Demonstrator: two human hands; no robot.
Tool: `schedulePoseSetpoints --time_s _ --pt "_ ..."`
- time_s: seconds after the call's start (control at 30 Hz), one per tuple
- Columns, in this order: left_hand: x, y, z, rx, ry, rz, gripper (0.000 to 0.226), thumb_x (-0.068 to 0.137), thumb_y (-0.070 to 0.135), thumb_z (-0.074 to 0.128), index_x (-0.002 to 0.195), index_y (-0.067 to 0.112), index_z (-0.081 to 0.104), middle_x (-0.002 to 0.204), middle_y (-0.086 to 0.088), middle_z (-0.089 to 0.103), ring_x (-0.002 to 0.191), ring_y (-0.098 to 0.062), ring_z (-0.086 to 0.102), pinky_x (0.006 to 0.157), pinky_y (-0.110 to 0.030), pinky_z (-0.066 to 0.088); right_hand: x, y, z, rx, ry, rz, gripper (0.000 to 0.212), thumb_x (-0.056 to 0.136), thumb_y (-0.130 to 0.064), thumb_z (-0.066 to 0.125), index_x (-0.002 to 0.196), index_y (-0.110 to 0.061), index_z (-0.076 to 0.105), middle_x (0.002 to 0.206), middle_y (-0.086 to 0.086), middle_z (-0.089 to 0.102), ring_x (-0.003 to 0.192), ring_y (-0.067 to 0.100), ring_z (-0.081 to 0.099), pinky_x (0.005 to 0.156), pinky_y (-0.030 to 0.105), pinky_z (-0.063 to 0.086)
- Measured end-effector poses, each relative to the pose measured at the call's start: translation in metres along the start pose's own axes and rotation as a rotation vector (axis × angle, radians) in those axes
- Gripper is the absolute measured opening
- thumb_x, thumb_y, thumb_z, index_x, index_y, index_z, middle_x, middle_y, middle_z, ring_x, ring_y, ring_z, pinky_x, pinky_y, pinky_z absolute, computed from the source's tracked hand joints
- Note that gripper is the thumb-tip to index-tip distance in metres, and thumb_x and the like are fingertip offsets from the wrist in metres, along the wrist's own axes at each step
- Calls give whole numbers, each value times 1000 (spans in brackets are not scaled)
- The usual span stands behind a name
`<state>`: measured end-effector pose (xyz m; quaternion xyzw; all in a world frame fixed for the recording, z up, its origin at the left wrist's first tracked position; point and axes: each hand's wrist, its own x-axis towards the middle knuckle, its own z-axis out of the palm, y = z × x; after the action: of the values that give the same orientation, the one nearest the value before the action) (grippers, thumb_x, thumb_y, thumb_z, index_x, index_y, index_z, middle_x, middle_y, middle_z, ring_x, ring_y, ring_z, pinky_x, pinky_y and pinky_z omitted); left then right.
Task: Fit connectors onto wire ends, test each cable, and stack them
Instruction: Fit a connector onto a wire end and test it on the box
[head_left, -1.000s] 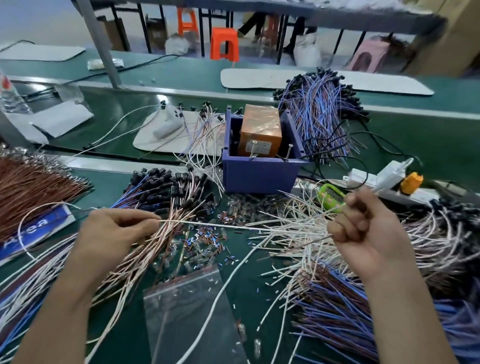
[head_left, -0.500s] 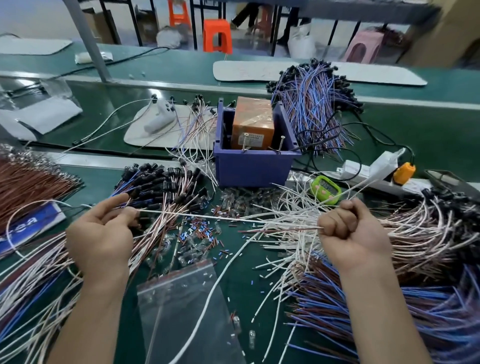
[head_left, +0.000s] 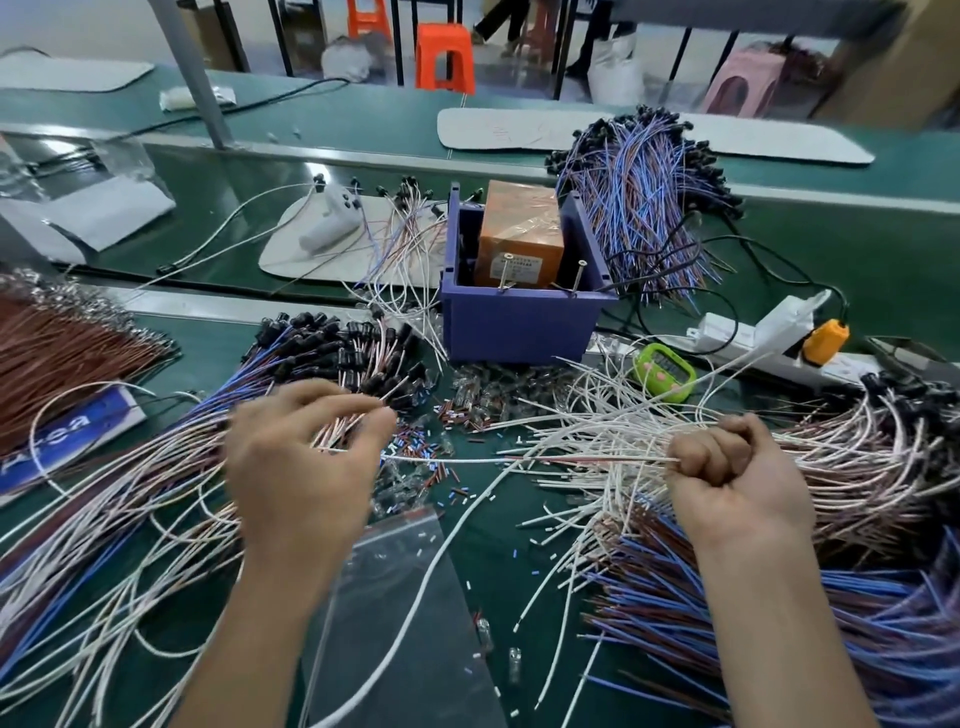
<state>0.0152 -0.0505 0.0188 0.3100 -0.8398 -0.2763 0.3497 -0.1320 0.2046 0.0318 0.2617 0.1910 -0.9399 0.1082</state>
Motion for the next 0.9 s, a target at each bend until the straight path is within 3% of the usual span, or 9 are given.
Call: schedulePoseSetpoints --time_s 0.07,0.13,0.2,0.27,0.37,0.57,0.77,0.83,0.9 --pt "-7 24 9 -181 -264 97 19 76 40 87 93 43 80 98 33 67 102 8 55 97 -17 39 -1 4 3 -39 -28 -3 35 88 -5 51 57 -17 40 52 -6 17 42 14 14 39 25 17" --pt "-9 40 22 -274 -534 70 18 75 49 77 93 47 80 96 35 70 104 15 59 91 -3 36 -2 6 5 -80 -67 -3 35 96 -14 51 62 -17 44 49 -6 17 39 12 14 38 24 16" --pt "-8 46 34 -281 -793 29 16 80 52 74 96 51 78 92 36 72 96 18 63 86 -6 42 -3 5 8 -79 -94 7 38 102 -20 47 64 -17 46 47 -5 18 38 11 14 36 24 18" --pt "-5 44 42 -341 -926 -36 15 84 36 80 89 50 80 85 27 76 87 10 68 85 -17 50 -4 1 8 -69 -98 3 39 103 -20 46 64 -17 46 47 -5 18 37 12 15 36 24 19" --pt "-4 39 44 -455 -919 -82 29 81 18 85 80 46 82 80 14 79 79 -2 72 80 -25 57 -5 -3 6 -48 -81 -8 47 105 -18 43 58 -16 48 48 -6 17 39 12 14 37 24 18" --pt "-5 31 37 -301 -746 43 36 79 15 84 81 51 79 78 31 73 79 13 69 70 0 45 -2 -4 1 -43 -30 6 41 103 -11 41 63 -18 37 49 -6 16 40 13 14 38 25 17" --pt "14 3 11 -73 -697 0 29 77 18 84 80 46 80 69 34 70 61 16 61 58 1 40 -3 -17 3 -20 -38 -39 43 103 -11 42 61 -18 39 50 -6 16 41 14 14 37 25 20" --pt "22 -8 -1 -90 -683 -27 26 75 21 86 79 46 82 68 27 72 53 12 59 54 -3 40 -3 -23 4 -7 -34 -64 45 102 -10 42 58 -17 40 54 -6 16 43 14 14 39 25 20" --pt "31 -22 -13 -254 -678 -108 27 74 15 88 79 41 83 70 11 77 58 3 65 57 -5 45 -3 -29 5 -22 -24 -88 48 103 -11 42 56 -16 42 55 -6 16 43 14 14 39 25 20"
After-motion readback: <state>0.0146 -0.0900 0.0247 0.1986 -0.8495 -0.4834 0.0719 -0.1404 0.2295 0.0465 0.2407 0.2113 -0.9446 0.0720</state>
